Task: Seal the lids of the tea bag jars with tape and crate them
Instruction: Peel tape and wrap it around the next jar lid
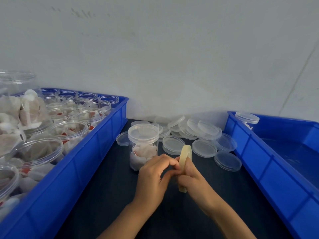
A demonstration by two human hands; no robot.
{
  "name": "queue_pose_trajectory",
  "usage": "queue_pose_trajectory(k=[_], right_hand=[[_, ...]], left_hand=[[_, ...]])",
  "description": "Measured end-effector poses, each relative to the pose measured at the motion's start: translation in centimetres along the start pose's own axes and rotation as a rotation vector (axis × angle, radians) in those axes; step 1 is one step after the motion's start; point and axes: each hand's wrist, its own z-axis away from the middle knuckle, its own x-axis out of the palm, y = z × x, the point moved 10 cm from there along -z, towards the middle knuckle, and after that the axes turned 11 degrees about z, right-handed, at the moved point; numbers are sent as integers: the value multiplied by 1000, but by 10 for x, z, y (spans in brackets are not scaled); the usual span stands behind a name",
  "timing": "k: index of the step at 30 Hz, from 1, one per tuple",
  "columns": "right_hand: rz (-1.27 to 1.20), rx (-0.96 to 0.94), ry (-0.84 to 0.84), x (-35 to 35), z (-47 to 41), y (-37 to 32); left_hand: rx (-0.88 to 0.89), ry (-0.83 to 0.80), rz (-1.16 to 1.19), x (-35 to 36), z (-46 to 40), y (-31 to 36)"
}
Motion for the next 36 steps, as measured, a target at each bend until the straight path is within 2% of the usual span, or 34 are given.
queue_pose_trajectory(k=[4, 8, 14, 21, 26, 36], right_hand=[[39, -7, -45, 2, 2, -2], [61, -35, -103, 1, 3, -2], [25, -122, -123, 6, 4, -15], [18, -77, -108, -1, 2, -3], [-11, -108, -112, 0, 3, -10], [134, -123, -116, 3, 2, -7]], left_hand=[[65, -50, -176, 3, -1, 6], [78, -71, -256, 3, -1, 2], [-12, 35, -207, -9, 0, -8], [-73, 188, -157, -32, -1, -15], [-129, 26, 61, -14, -4, -18], [-88, -125, -50, 2, -5, -19]])
